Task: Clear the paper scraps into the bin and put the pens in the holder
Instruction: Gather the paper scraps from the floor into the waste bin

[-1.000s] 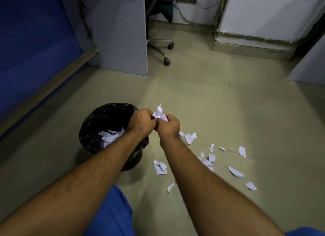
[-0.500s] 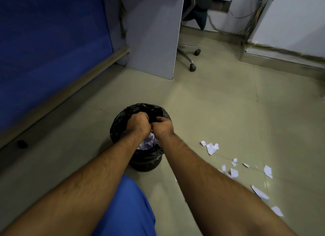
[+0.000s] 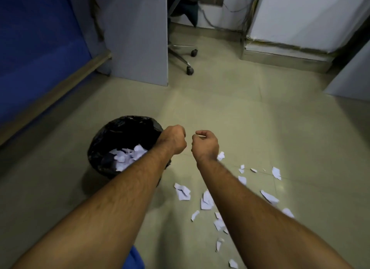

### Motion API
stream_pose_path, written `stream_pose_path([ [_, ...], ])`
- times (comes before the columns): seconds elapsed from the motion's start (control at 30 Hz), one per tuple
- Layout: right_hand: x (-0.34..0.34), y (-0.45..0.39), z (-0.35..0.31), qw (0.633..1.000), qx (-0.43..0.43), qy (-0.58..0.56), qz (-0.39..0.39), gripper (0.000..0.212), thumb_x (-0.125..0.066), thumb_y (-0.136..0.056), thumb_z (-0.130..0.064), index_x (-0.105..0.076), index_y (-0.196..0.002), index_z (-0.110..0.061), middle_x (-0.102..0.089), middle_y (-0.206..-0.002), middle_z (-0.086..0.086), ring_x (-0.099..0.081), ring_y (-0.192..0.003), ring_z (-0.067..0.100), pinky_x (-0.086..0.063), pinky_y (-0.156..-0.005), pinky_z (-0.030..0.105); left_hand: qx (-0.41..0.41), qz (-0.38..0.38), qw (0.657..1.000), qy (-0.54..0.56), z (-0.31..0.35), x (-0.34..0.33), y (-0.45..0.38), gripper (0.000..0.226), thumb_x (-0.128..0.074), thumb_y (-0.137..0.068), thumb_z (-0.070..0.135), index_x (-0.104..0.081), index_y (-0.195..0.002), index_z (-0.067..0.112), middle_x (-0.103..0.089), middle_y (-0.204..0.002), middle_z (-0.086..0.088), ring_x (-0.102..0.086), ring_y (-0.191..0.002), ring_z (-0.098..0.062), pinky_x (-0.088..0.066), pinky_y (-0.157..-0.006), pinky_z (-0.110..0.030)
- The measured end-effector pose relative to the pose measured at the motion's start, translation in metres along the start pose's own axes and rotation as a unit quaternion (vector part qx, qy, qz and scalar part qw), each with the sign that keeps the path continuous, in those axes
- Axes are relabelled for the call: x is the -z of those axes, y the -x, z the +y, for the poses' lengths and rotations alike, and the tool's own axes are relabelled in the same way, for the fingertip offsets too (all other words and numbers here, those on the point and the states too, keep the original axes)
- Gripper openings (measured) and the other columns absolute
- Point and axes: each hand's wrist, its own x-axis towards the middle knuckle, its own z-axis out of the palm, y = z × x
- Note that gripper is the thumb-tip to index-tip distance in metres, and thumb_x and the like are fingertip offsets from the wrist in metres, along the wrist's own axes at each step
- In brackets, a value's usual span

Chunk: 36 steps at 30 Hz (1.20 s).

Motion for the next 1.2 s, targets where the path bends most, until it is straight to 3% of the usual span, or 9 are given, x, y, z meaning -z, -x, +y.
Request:
stream_pose_path([
  [0.27, 0.115, -0.002, 0.146, 0.983, -0.126, 0.126, 0.044, 0.034, -0.062, -0.087, -0.023, -0.059, -0.121, -0.018, -0.070, -0.110, 0.006, -0.064, -0.105, 0.027, -0.047, -0.090, 0.029, -0.034, -0.174, 0.984, 0.012, 0.036, -0.161, 0.047, 0.053, -0.067, -0.080, 0.030, -0.055, -0.129, 0.012, -0.060, -0.131, -0.011, -0.057, -0.119, -0.030, -0.049, -0.098, -0.036],
  [0.4, 0.159, 0.018, 0.217, 0.956, -0.145, 0.251, 0.050, 0.045, -0.066, -0.084, -0.032, -0.060, -0.127, -0.020, -0.066, -0.122, 0.009, -0.060, -0.114, 0.032, -0.047, -0.096, 0.036, -0.078, -0.237, 0.968, -0.037, 0.055, -0.236, 0.083, 0.067, -0.066, -0.083, 0.038, -0.042, -0.140, 0.014, -0.048, -0.142, -0.012, -0.046, -0.131, -0.031, -0.043, -0.105, -0.039],
  [0.53, 0.194, 0.029, 0.267, 0.883, -0.189, 0.422, 0.084, 0.071, -0.066, -0.081, -0.048, -0.042, -0.144, -0.026, -0.042, -0.150, 0.011, -0.035, -0.141, 0.035, -0.032, -0.111, 0.050, -0.074, -0.194, 0.965, -0.162, 0.062, -0.284, 0.103, 0.089, -0.066, -0.077, 0.055, -0.023, -0.148, 0.023, -0.029, -0.152, -0.010, -0.032, -0.138, -0.032, -0.037, -0.105, -0.045],
  [0.67, 0.213, 0.028, 0.302, 0.872, -0.287, 0.389, 0.074, 0.087, -0.058, -0.086, -0.056, -0.015, -0.156, -0.026, -0.007, -0.165, 0.014, -0.006, -0.152, 0.038, -0.016, -0.118, 0.060, 0.036, -0.152, 0.973, -0.172, 0.057, -0.307, 0.097, 0.098, -0.056, -0.079, 0.070, -0.012, -0.154, 0.024, -0.007, -0.161, -0.016, -0.015, -0.145, -0.042, -0.031, -0.111, -0.053],
  [0.8, 0.199, 0.036, 0.324, 0.905, -0.096, 0.412, 0.049, 0.074, -0.061, -0.087, -0.045, -0.037, -0.150, -0.016, -0.028, -0.159, 0.018, -0.022, -0.148, 0.039, -0.020, -0.118, 0.056, -0.046, -0.196, 0.967, -0.155, 0.056, -0.325, 0.103, 0.092, -0.049, -0.080, 0.074, -0.014, -0.154, 0.031, -0.010, -0.162, -0.010, -0.017, -0.144, -0.044, -0.033, -0.110, -0.051],
  [0.93, 0.194, 0.034, 0.327, 0.946, 0.060, 0.306, 0.082, 0.055, -0.060, -0.084, -0.020, -0.053, -0.138, -0.009, -0.050, -0.145, 0.017, -0.047, -0.135, 0.037, -0.040, -0.111, 0.049, -0.146, -0.170, 0.964, -0.139, 0.057, -0.321, 0.102, 0.089, -0.057, -0.082, 0.061, -0.014, -0.154, 0.031, -0.024, -0.157, -0.009, -0.033, -0.137, -0.034, -0.041, -0.103, -0.045],
  [1.03, 0.202, 0.012, 0.320, 0.911, 0.055, 0.398, 0.090, 0.061, -0.059, -0.083, -0.022, -0.048, -0.143, -0.015, -0.042, -0.153, 0.016, -0.039, -0.140, 0.039, -0.035, -0.112, 0.051, -0.163, -0.185, 0.958, -0.146, 0.060, -0.314, 0.089, 0.111, -0.069, -0.072, 0.061, -0.003, -0.155, 0.029, -0.016, -0.160, -0.011, -0.027, -0.141, -0.035, -0.041, -0.103, -0.048],
  [1.13, 0.210, -0.009, 0.316, 0.877, 0.003, 0.477, -0.059, 0.076, -0.056, -0.088, -0.044, -0.025, -0.155, -0.028, -0.016, -0.165, 0.009, -0.013, -0.152, 0.035, -0.015, -0.118, 0.056, -0.163, -0.276, 0.921, -0.223, 0.065, -0.319, 0.077, 0.138, -0.077, -0.056, 0.070, 0.010, -0.154, 0.025, -0.006, -0.162, -0.014, -0.015, -0.145, -0.041, -0.036, -0.108, -0.053],
  [1.2, 0.208, -0.015, 0.314, 0.853, 0.034, 0.498, -0.151, 0.077, -0.054, -0.085, -0.052, -0.028, -0.154, -0.030, -0.015, -0.165, 0.008, -0.010, -0.152, 0.033, -0.010, -0.119, 0.057, -0.180, -0.306, 0.896, -0.266, 0.062, -0.326, 0.078, 0.140, -0.077, -0.055, 0.070, 0.012, -0.154, 0.024, -0.002, -0.161, -0.015, -0.008, -0.146, -0.046, -0.033, -0.112, -0.054],
])
